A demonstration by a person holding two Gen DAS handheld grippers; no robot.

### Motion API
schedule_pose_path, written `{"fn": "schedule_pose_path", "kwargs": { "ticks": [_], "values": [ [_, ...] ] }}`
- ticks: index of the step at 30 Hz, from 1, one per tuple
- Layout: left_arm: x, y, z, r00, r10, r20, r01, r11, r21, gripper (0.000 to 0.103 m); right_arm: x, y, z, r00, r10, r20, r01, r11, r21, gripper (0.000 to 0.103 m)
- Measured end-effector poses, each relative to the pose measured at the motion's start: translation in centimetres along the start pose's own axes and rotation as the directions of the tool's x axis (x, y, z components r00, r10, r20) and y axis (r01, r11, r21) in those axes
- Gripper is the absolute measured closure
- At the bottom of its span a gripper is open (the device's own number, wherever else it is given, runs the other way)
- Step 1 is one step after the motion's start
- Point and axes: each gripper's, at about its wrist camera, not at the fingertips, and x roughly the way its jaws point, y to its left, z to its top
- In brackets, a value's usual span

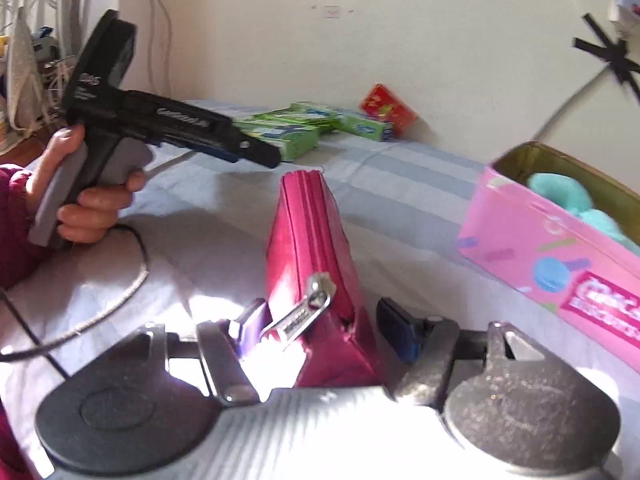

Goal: Organize objects
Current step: 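Carry the pink zip pouch to the tin and release it inside with the right gripper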

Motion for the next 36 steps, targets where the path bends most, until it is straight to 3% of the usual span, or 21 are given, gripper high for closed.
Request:
{"fn": "schedule_pose_path", "kwargs": {
  "ticks": [2, 6, 10, 12, 18, 22, 25, 26, 28, 29, 31, 36],
  "values": [
    [0.1, -0.3, -0.1, 1.000, -0.011, -0.022, 0.010, 1.000, -0.008, 0.014, -0.7, -1.3, -0.8, 0.995, -0.102, 0.008, 0.102, 0.993, 0.062, 0.031],
    [-0.7, -1.5, -0.3, 0.995, -0.095, -0.035, 0.093, 0.994, -0.063, 0.014, -3.0, -3.3, -2.6, 0.993, -0.103, 0.058, 0.090, 0.977, 0.192, 0.026],
    [-1.3, -3.9, -0.5, 0.977, -0.206, -0.053, 0.200, 0.975, -0.097, 0.014, -3.6, -3.1, -3.7, 0.992, -0.106, 0.066, 0.091, 0.975, 0.202, 0.026],
    [-1.2, -5.7, -0.6, 0.967, -0.246, -0.065, 0.241, 0.968, -0.074, 0.015, -3.8, -2.9, -3.8, 0.991, -0.109, 0.078, 0.091, 0.976, 0.199, 0.026],
    [0.9, -11.1, -0.6, 0.952, -0.276, -0.132, 0.287, 0.955, 0.074, 0.014, -4.6, -2.5, -4.9, 0.990, -0.117, 0.076, 0.098, 0.971, 0.219, 0.025],
    [3.1, -13.0, -0.8, 0.932, -0.312, -0.185, 0.331, 0.940, 0.084, 0.006, -5.5, -2.8, -6.0, 0.989, -0.127, 0.071, 0.104, 0.959, 0.262, 0.025],
    [4.6, -14.4, -1.5, 0.916, -0.333, -0.223, 0.364, 0.925, 0.113, 0.006, -5.7, -3.1, -6.2, 0.990, -0.111, 0.086, 0.083, 0.956, 0.282, 0.037],
    [5.0, -14.8, -1.8, 0.910, -0.341, -0.237, 0.375, 0.920, 0.116, 0.008, -5.6, -3.1, -6.2, 0.991, -0.097, 0.093, 0.067, 0.957, 0.283, 0.046],
    [5.0, -15.9, -1.8, 0.933, -0.302, -0.197, 0.334, 0.930, 0.157, 0.008, -5.0, -3.0, -5.8, 0.988, -0.130, 0.077, 0.104, 0.954, 0.280, 0.059],
    [4.8, -16.3, -1.5, 0.941, -0.287, -0.176, 0.318, 0.930, 0.183, 0.012, -4.9, -3.3, -5.8, 0.988, -0.136, 0.073, 0.109, 0.951, 0.290, 0.072],
    [4.0, -16.7, -0.3, 0.944, -0.295, -0.147, 0.321, 0.926, 0.202, 0.020, -5.2, -4.0, -5.8, 0.989, -0.113, 0.100, 0.076, 0.945, 0.319, 0.076],
    [2.8, -17.9, 2.5, 0.939, -0.334, -0.086, 0.345, 0.906, 0.244, 0.020, -6.4, -4.1, -5.1, 0.972, -0.145, 0.182, 0.088, 0.953, 0.289, 0.078]
  ]
}}
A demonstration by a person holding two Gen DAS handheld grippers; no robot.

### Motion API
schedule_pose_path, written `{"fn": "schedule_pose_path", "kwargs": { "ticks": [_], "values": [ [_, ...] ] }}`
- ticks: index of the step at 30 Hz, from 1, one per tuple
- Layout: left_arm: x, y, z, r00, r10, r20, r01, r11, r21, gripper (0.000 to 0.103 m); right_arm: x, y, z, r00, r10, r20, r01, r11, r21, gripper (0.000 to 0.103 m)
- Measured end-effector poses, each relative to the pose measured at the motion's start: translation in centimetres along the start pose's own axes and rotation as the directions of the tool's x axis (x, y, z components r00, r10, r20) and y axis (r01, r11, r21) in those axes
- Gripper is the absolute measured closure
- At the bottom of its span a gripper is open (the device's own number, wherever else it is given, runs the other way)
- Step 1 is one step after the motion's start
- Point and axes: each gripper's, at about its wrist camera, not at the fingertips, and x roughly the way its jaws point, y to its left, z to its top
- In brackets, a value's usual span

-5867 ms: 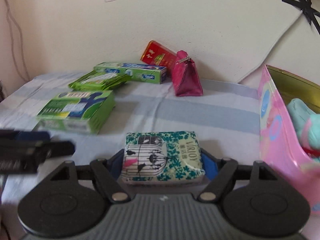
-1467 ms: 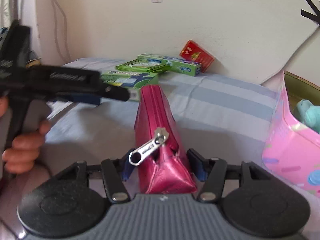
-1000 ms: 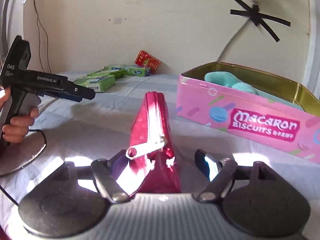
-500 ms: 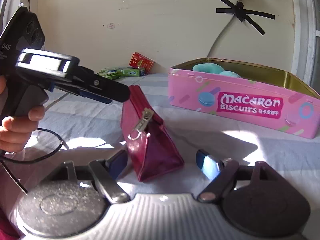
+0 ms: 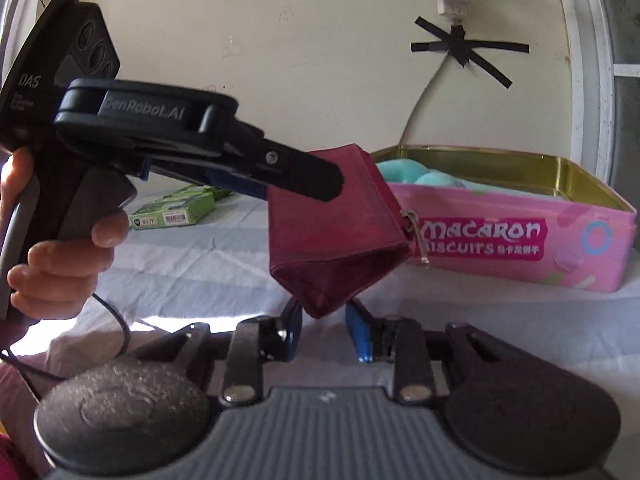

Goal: Organize objects
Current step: 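Carry the pink zip pouch to the tin and release it inside with the right gripper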

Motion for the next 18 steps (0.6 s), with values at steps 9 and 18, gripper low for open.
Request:
{"fn": "schedule_pose_path", "kwargs": {
  "ticks": [9, 18],
  "values": [
    [3.3, -1.9, -0.6, 0.993, -0.057, -0.108, 0.060, 0.998, 0.027, 0.030, 0.0, -1.3, 0.6, 0.999, -0.010, 0.043, 0.009, 1.000, 0.014, 0.079],
    [3.7, -2.9, 1.9, 0.996, -0.066, -0.053, 0.069, 0.996, 0.060, 0.029, 0.6, -2.1, 3.2, 0.994, -0.068, 0.091, 0.070, 0.997, -0.026, 0.077]
  ]
}}
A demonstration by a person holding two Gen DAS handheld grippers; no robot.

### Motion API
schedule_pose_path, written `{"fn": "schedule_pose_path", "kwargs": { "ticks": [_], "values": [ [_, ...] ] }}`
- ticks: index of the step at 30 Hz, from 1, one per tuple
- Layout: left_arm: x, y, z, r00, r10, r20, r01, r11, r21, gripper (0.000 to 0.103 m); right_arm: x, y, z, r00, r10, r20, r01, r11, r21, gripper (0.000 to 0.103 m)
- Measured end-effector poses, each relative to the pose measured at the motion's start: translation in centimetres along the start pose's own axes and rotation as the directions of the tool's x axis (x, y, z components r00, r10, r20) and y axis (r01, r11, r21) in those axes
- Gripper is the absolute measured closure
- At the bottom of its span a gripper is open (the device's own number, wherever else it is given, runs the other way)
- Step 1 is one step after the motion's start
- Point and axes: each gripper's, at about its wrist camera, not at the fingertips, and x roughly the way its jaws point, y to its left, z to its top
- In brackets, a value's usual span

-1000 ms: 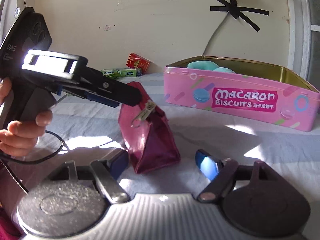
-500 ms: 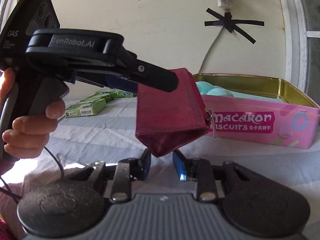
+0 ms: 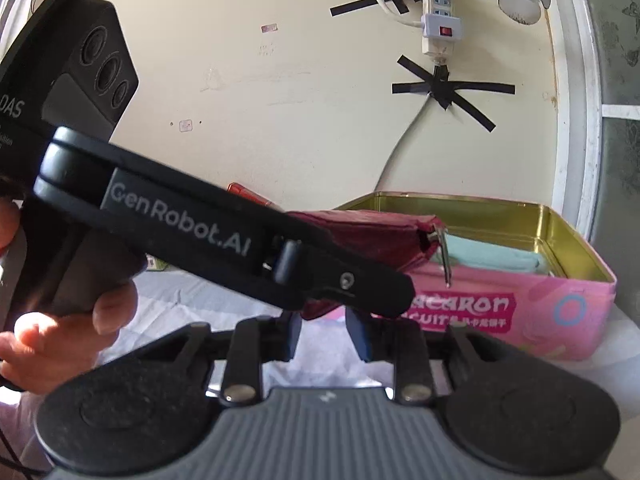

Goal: Organize objects
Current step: 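Carry the pink zip pouch to the tin and release it inside with the right gripper, then move the right gripper to the red cigarette box and grasp it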

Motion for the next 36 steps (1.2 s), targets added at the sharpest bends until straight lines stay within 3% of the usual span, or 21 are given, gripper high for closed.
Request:
{"fn": "schedule_pose_path", "kwargs": {
  "ticks": [4, 7, 10, 12, 16, 20, 24, 29, 32, 35, 36],
  "values": [
    [0.6, -0.2, 2.6, 0.999, 0.022, 0.042, -0.023, 1.000, 0.014, 0.029, 0.6, -0.9, 2.2, 0.999, -0.035, 0.041, 0.036, 0.999, -0.031, 0.077],
    [2.6, 0.4, 4.7, 0.994, 0.096, 0.053, -0.096, 0.995, -0.012, 0.029, 2.7, -2.2, 4.2, 0.994, -0.101, 0.049, 0.104, 0.993, -0.059, 0.079],
    [4.4, 1.8, 5.6, 0.983, 0.179, 0.027, -0.176, 0.980, -0.091, 0.029, 6.1, -4.7, 5.5, 0.968, -0.248, 0.041, 0.250, 0.967, -0.058, 0.078],
    [4.2, 2.6, 5.2, 0.982, 0.186, 0.012, -0.183, 0.972, -0.149, 0.028, 7.5, -6.5, 5.9, 0.952, -0.306, 0.017, 0.306, 0.952, -0.015, 0.076],
    [2.5, 3.1, 3.7, 0.976, 0.213, 0.035, -0.205, 0.966, -0.158, 0.028, 7.0, -7.7, 5.4, 0.963, -0.271, 0.017, 0.269, 0.962, 0.054, 0.073],
    [0.5, 4.3, 2.1, 0.977, 0.212, 0.032, -0.200, 0.955, -0.219, 0.029, 6.3, -5.8, 4.5, 0.971, -0.239, 0.016, 0.239, 0.970, 0.038, 0.073],
    [-2.4, 5.5, 0.1, 0.966, 0.255, 0.043, -0.238, 0.943, -0.234, 0.029, 5.4, -3.0, 4.3, 0.986, -0.166, 0.027, 0.165, 0.986, 0.034, 0.073],
    [-7.0, 8.0, -4.2, 0.937, 0.350, 0.015, -0.337, 0.912, -0.234, 0.028, 5.6, 1.4, 3.8, 0.999, -0.036, -0.003, 0.036, 0.999, 0.010, 0.070],
    [-9.4, 9.8, -6.8, 0.907, 0.421, -0.031, -0.417, 0.883, -0.217, 0.028, 6.4, 4.4, 3.4, 0.999, 0.032, -0.036, -0.033, 0.999, -0.028, 0.068],
    [-11.4, 12.4, -8.7, 0.853, 0.514, -0.090, -0.520, 0.829, -0.206, 0.028, 7.6, 7.4, 3.0, 0.991, 0.103, -0.089, -0.108, 0.992, -0.059, 0.066],
    [-12.2, 13.5, -9.1, 0.828, 0.551, -0.104, -0.560, 0.800, -0.216, 0.028, 8.1, 8.3, 2.9, 0.987, 0.121, -0.107, -0.129, 0.989, -0.069, 0.066]
  ]
}}
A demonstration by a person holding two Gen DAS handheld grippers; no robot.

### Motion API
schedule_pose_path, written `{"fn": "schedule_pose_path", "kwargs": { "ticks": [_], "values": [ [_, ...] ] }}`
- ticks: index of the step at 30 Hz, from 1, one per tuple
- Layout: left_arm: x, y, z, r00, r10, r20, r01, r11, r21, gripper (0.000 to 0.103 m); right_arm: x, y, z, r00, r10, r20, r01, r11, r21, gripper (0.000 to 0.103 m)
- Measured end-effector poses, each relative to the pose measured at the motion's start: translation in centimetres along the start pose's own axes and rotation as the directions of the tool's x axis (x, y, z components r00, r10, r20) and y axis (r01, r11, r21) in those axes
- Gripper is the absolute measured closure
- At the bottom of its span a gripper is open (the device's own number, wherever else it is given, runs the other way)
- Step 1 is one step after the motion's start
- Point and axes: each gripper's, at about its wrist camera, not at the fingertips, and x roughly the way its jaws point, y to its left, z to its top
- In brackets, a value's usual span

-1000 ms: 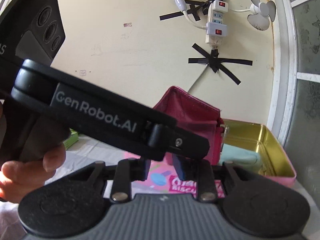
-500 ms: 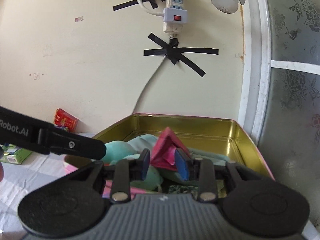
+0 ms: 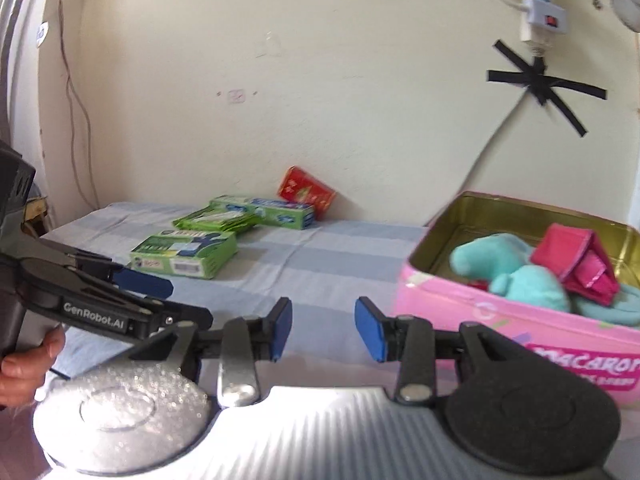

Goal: Organize objects
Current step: 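Move the right gripper to the red cigarette box and grasp it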

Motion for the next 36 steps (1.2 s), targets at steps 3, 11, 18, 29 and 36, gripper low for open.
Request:
{"fn": "schedule_pose_path", "kwargs": {
  "ticks": [3, 11, 18, 29, 36],
  "values": [
    [-0.1, 4.4, 0.3, 0.990, 0.144, 0.006, -0.142, 0.985, -0.098, 0.028, 2.4, 2.5, 0.6, 0.997, 0.060, -0.057, -0.062, 0.998, -0.029, 0.066],
    [-0.6, 12.3, -0.4, 0.977, 0.207, 0.045, -0.168, 0.884, -0.436, 0.028, 12.0, 3.5, 7.7, 0.996, 0.064, -0.065, -0.061, 0.997, 0.035, 0.052],
    [0.3, 12.4, 0.3, 0.981, 0.191, 0.030, -0.161, 0.894, -0.418, 0.026, 24.6, 2.3, 14.6, 0.991, -0.032, -0.132, 0.069, 0.956, 0.286, 0.010],
    [0.7, 12.4, 0.4, 0.981, 0.194, 0.013, -0.173, 0.903, -0.394, 0.022, 34.7, 0.3, 14.2, 0.966, -0.164, -0.200, 0.230, 0.898, 0.374, 0.001],
    [1.0, 11.9, 0.4, 0.977, 0.214, 0.011, -0.196, 0.914, -0.356, 0.020, 32.9, 0.5, 13.8, 0.981, -0.145, -0.132, 0.178, 0.943, 0.280, 0.009]
  ]
}}
